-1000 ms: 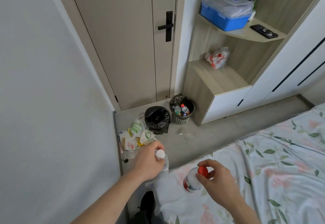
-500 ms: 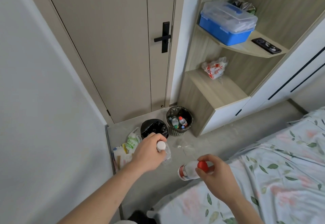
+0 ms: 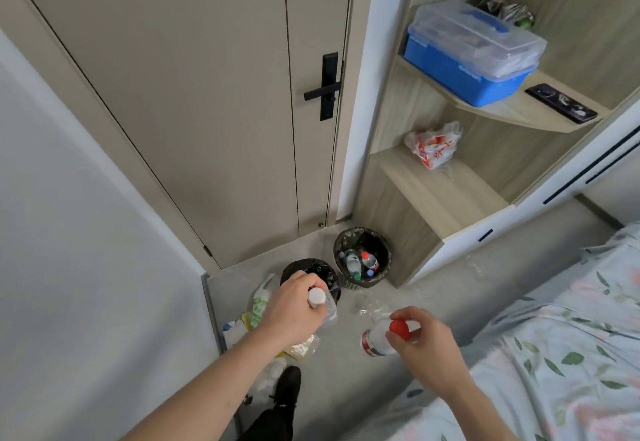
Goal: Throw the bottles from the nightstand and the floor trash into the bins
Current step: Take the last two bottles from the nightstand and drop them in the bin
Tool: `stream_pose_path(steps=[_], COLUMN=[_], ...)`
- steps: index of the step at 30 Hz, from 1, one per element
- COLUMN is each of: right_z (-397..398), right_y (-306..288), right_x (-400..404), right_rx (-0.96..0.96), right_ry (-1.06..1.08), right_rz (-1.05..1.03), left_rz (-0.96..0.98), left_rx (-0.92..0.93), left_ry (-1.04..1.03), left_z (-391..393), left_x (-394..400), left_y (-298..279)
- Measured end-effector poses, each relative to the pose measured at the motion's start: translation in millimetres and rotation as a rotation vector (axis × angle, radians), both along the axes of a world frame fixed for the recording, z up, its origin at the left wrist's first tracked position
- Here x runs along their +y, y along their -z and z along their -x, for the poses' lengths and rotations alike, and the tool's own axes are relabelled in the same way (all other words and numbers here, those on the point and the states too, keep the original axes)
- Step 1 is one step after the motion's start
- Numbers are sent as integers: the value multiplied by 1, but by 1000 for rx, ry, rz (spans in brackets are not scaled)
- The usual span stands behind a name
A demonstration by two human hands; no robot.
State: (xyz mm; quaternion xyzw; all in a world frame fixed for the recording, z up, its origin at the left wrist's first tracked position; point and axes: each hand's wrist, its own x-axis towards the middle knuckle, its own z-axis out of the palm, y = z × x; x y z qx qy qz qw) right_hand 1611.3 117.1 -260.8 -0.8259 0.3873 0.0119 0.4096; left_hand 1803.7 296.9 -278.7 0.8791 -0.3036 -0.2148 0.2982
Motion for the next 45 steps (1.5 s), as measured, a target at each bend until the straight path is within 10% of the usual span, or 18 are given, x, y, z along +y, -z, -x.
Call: stream_pose_path(steps=[22,45], right_z=[-139,-303], right_y=[14,388], right_x=[-150,-349], right_rx=[83,367], right_ry=[89,-316], right_rz=[-9,22], left_rz=[-98,-135], left_rx=[92,334], left_ry=[107,-290], left_z=[-142,-165], left_x=[-151,-339], left_y=[44,387])
